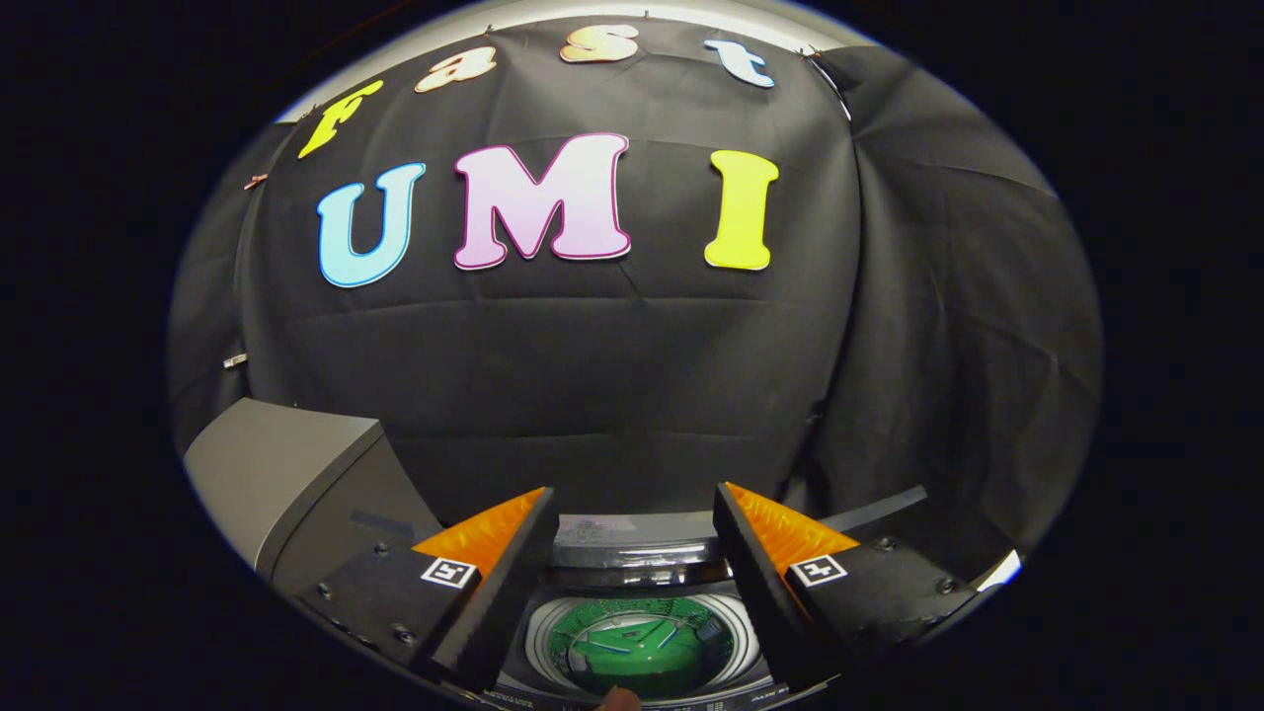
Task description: Put the clothes into the washing machine and then close the washing machine lid.
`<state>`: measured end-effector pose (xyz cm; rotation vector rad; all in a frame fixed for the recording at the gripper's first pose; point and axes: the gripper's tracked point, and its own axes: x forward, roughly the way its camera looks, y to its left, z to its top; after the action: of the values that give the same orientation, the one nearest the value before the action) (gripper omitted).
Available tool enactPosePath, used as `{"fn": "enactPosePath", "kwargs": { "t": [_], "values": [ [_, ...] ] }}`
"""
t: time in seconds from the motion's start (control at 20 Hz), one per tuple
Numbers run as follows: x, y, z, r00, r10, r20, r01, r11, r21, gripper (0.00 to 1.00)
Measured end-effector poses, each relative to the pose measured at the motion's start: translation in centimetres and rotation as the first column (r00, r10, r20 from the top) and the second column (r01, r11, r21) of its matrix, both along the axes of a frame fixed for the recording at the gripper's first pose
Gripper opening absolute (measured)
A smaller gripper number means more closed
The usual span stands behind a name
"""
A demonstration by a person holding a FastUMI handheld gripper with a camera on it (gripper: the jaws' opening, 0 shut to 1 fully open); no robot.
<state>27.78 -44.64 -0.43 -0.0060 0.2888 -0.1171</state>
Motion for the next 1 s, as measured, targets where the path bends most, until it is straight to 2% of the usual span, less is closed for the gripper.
{"fn": "enactPosePath", "kwargs": {
  "t": [0.45, 0.65, 0.85, 1.0],
  "values": [
    [-1.2, 0.1, -2.1, 0.999, 0.005, -0.038, -0.005, 1.000, 0.004, 0.98],
    [-2.4, -0.2, -6.5, 0.990, -0.008, -0.143, 0.004, 0.999, -0.032, 0.99],
    [-4.3, -0.5, -12.3, 0.962, -0.006, -0.273, -0.002, 1.000, -0.029, 0.99],
    [-6.2, -1.1, -15.5, 0.941, -0.025, -0.337, 0.024, 1.000, -0.007, 0.99]
  ]
}}
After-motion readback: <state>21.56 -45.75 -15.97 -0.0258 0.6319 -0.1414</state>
